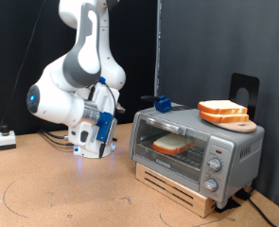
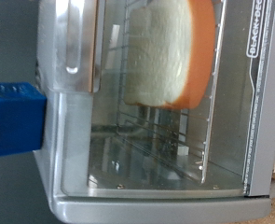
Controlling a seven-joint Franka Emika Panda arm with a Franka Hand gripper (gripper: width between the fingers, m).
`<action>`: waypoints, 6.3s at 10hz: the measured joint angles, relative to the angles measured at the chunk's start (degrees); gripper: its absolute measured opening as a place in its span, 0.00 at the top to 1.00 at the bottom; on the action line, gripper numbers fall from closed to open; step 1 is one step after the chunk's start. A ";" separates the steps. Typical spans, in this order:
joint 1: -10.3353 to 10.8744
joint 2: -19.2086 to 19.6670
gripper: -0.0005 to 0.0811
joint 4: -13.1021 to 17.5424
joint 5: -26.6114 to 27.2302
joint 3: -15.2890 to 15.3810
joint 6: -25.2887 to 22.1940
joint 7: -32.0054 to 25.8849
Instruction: Make a piece of toast with the oven
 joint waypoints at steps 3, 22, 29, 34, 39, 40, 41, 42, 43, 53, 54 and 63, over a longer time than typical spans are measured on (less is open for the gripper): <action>-0.84 6.85 0.00 6.19 -0.35 -1.28 0.06 1.94; 5.47 26.21 0.00 23.51 20.34 7.67 5.58 2.27; 9.53 41.92 0.00 40.02 13.09 7.76 -1.05 16.75; 10.40 44.96 0.00 43.16 10.93 8.55 -4.94 12.68; 12.89 49.79 0.00 49.19 10.09 8.74 -4.05 11.74; 13.44 50.39 0.00 49.97 9.17 8.74 -4.03 11.74; 13.95 51.02 0.00 50.52 8.68 8.72 -3.37 11.74; 14.29 51.45 0.00 50.67 8.64 8.72 -2.61 11.75; 14.51 51.77 0.00 50.72 8.87 8.72 -1.79 11.77; 18.08 52.88 0.00 48.63 9.20 11.13 1.73 10.53; 18.40 52.88 0.00 48.17 9.38 11.47 2.45 10.47; 19.01 52.87 0.29 47.14 11.07 12.81 4.74 10.29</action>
